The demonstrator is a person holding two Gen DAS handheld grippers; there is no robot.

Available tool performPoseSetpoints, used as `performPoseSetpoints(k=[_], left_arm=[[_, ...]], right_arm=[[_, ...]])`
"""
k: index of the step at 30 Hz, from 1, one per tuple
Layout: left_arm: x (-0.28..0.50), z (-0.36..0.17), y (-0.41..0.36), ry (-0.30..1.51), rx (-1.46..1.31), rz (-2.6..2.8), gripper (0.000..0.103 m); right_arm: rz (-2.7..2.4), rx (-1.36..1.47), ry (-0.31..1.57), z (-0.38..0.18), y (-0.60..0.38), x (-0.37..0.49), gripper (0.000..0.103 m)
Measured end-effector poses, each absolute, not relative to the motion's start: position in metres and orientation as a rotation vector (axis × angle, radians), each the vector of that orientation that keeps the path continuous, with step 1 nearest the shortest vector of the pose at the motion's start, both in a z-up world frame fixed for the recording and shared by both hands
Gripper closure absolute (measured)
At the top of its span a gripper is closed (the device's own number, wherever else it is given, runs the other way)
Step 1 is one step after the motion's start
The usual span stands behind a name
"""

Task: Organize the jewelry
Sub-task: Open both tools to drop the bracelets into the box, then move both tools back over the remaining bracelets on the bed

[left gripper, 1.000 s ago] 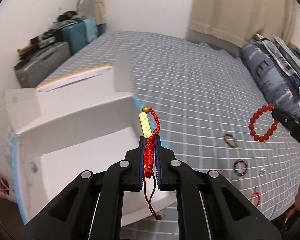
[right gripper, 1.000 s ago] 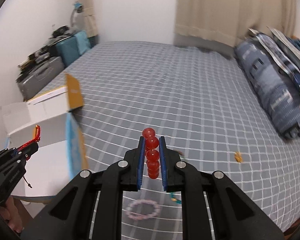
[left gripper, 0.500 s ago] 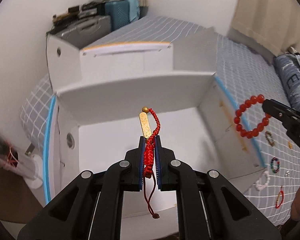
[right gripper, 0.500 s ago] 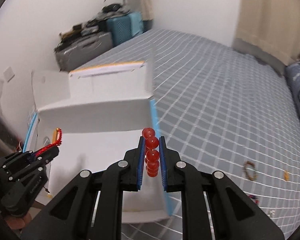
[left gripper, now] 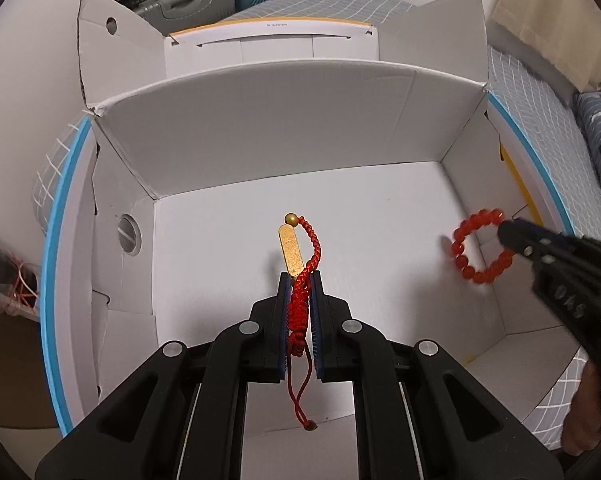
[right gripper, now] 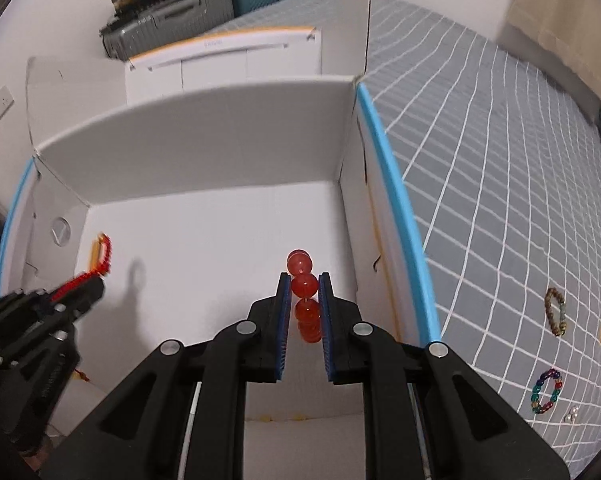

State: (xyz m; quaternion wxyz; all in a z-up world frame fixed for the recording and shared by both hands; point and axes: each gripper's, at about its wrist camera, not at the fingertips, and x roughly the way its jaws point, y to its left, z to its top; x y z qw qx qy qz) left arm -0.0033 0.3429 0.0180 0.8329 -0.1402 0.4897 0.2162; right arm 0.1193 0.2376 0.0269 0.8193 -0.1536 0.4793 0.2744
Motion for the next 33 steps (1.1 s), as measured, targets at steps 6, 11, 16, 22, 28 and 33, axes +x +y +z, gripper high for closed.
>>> performPoseSetpoints(k=[6, 11, 16, 22, 28, 33], left_arm=[[-0.002, 0.017, 0.345, 1.046, -0.298, 0.457, 0.094], [-0.003, 0.017, 0.346, 1.041, -0.306, 0.450, 0.090], [-0.007, 0.023, 0.345, 1.021, -0.305, 0.457, 0.067], [-0.015, 0.039, 0.343, 0.958, -0.294, 0.482, 0.038], [-0.022, 0.057, 0.341, 0.903, -0.272, 0.499, 0.018], [-0.027, 0.070, 0.334, 0.865, -0.264, 0.496, 0.008]], right_arm=[[0.590, -0.328, 1.027, 0.024, 0.239, 0.119, 0.090], [0.588, -0.329, 1.015, 0.025, 0.241, 0.119, 0.089], [0.600, -0.310, 0.989, 0.034, 0.237, 0.112, 0.060], [0.619, -0.275, 0.916, 0.058, 0.228, 0.102, 0.035], [0.620, -0.246, 0.856, 0.081, 0.217, 0.093, 0.019], [0.603, -0.231, 0.818, 0.095, 0.203, 0.087, 0.011]])
